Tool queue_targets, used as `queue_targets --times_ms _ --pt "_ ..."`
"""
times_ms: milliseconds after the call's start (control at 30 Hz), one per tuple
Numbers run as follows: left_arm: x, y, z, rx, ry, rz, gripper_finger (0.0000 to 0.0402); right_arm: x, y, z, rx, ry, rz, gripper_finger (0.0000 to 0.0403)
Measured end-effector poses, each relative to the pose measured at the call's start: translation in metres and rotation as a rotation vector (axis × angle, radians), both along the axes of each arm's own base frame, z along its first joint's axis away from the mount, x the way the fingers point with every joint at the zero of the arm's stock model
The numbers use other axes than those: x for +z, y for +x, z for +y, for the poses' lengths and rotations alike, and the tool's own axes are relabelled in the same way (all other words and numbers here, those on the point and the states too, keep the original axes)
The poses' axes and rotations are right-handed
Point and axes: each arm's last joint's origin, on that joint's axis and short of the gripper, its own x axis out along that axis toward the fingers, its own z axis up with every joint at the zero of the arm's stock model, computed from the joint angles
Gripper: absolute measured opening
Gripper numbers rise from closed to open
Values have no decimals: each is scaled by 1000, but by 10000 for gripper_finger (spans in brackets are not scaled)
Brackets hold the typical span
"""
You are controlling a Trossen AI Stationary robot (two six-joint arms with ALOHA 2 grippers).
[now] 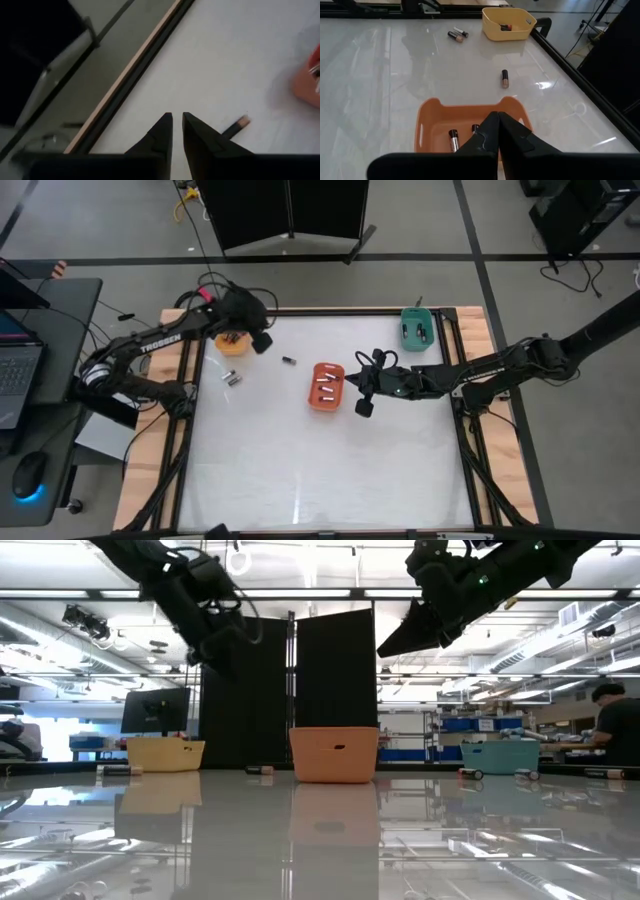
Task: Sort batteries
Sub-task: Put the black-brown battery into the green bin
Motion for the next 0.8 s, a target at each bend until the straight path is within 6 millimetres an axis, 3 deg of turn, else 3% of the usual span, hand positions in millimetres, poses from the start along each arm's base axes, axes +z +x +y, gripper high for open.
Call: queue_targets --times_ms 267,800 --pt "-2 12 -4 -37 15 -19 7 0 0 0 0 0 0 14" --pt "-28 31 9 -105 -17 5 15 -1 0 1 17 10 7 13"
